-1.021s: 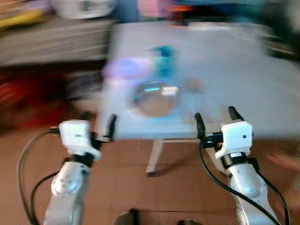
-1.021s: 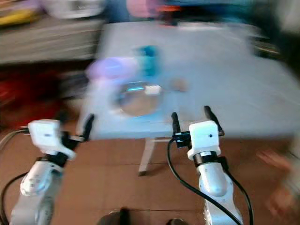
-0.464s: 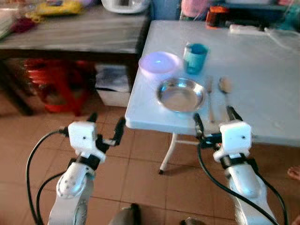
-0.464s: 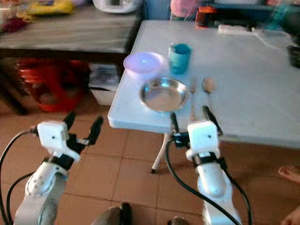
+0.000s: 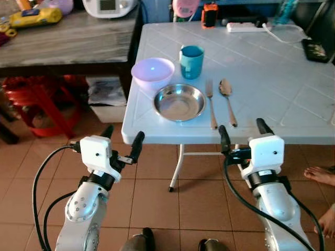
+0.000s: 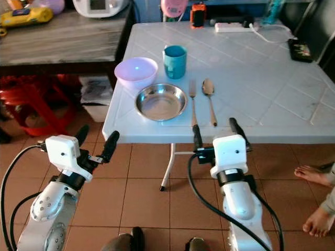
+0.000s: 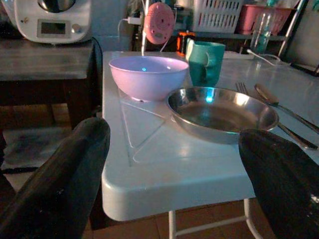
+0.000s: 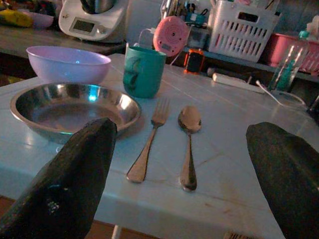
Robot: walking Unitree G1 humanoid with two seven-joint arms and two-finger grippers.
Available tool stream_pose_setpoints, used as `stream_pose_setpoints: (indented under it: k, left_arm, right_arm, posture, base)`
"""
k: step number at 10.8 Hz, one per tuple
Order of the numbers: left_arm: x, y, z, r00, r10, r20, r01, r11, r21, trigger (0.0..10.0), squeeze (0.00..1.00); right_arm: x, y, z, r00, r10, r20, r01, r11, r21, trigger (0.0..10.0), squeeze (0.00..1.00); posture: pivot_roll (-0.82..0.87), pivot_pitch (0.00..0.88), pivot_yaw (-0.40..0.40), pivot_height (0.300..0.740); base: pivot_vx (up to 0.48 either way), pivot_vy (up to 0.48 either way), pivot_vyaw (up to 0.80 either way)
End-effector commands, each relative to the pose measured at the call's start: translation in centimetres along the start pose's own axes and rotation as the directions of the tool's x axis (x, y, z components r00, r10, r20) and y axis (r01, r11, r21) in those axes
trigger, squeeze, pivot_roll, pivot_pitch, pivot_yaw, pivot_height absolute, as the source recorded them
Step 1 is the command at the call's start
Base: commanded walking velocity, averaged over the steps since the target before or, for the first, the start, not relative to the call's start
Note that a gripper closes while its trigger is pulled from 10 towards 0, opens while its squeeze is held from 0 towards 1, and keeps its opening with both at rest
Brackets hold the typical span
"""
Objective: Setting the table
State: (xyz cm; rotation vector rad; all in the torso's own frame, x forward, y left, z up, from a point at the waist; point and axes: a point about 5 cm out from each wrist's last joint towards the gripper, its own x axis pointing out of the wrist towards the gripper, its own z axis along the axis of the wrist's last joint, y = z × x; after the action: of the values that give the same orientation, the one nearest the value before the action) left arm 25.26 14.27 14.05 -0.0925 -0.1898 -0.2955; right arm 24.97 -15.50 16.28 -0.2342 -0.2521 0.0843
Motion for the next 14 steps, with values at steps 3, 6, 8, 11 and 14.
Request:
stream_pose_setpoints:
  k: [3,6,8,11,14]
  left_arm:
    - [-0.34,0.16,0.29,1.000,-0.010,0.007,0.009,1.000,0.023,10.0,0.00]
    - [-0.35,0.14,0.29,1.000,-0.014,0.005,0.014,0.999,0.030,10.0,0.00]
    - [-0.31,0.26,0.23,1.000,0.013,0.005,-0.013,1.000,0.017,10.0,0.00]
    - [-0.48,-0.05,0.04,1.000,-0.015,-0.005,0.015,1.000,0.008,10.0,0.00]
    - [-0.56,-0.20,-0.02,1.000,-0.028,-0.006,0.028,1.000,0.005,10.0,0.00]
  right_arm:
    - [0.04,0.55,0.21,1.000,0.023,0.017,-0.023,1.000,0.006,10.0,0.00]
    - [0.01,0.84,0.18,0.999,0.026,0.019,-0.027,1.000,0.009,10.0,0.00]
    - [-0.01,0.90,0.14,0.999,0.027,0.020,-0.027,1.000,0.009,10.0,0.00]
    - [0.08,1.18,0.03,0.999,0.035,0.021,-0.035,0.999,0.010,10.0,0.00]
    - [0.15,1.11,0.09,0.999,0.039,0.028,-0.039,0.999,0.003,10.0,0.00]
  posture:
    - [-0.09,0.181,0.058,0.740]
    - [-0.08,0.182,0.064,0.740]
    - [-0.08,0.184,0.066,0.740]
    - [-0.08,0.183,0.064,0.740]
    - [-0.08,0.182,0.060,0.740]
  base:
    - [0.204,0.000,0.00]
    - [0.315,0.000,0.00]
    - [0.157,0.000,0.00]
    - [0.000,0.000,0.00]
    - [0.000,0.000,0.00]
